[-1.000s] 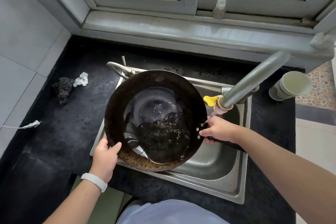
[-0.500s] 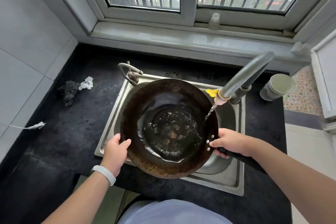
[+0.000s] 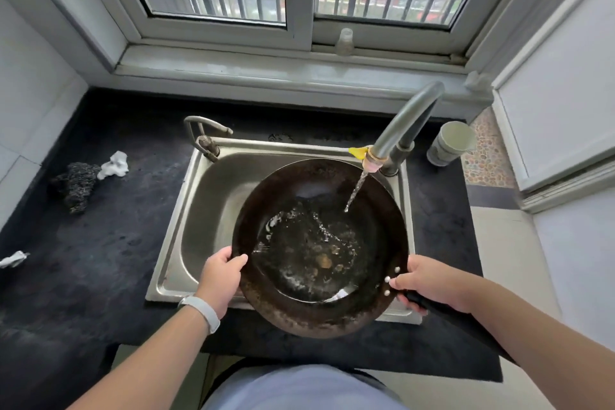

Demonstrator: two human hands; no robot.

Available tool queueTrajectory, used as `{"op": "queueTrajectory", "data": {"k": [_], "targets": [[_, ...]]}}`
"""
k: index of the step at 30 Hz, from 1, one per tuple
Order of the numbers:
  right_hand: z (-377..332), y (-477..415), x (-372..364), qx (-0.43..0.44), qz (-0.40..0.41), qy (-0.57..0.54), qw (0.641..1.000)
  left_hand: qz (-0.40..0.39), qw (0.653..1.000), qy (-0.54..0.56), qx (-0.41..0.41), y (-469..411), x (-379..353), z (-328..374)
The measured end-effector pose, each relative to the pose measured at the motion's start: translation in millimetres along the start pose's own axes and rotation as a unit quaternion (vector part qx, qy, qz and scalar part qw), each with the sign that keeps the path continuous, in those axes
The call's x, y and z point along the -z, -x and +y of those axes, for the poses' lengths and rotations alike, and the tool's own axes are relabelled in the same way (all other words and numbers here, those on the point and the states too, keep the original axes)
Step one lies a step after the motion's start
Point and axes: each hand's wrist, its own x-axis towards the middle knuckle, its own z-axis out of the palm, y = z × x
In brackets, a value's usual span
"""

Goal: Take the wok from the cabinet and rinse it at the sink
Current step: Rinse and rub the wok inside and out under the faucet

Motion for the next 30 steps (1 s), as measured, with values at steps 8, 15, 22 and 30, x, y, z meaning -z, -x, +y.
{"op": "queueTrajectory", "data": {"k": [8,15,22,30], "targets": [[13.5,33.2,-20.2,-0.026,0.049,-0.035,0.998,-0.061,0.998,-0.027,-0.004,-5.5,-16.2,7.1],[17.0,54.0,-39.3,-0.063,0.089,-0.094,0.990,-0.081,0.995,-0.062,-0.018,-24.3,-28.6,7.6],[23.4,68.6,-51.0,-0.119,0.121,-0.134,0.976,-0.129,0.988,-0.083,-0.026,-36.3,-47.8,12.7],[39.8,90.7,-52.8,-0.133,0.154,-0.176,0.963,-0.181,0.979,-0.094,-0.023,-32.8,-79.9,21.2]]}}
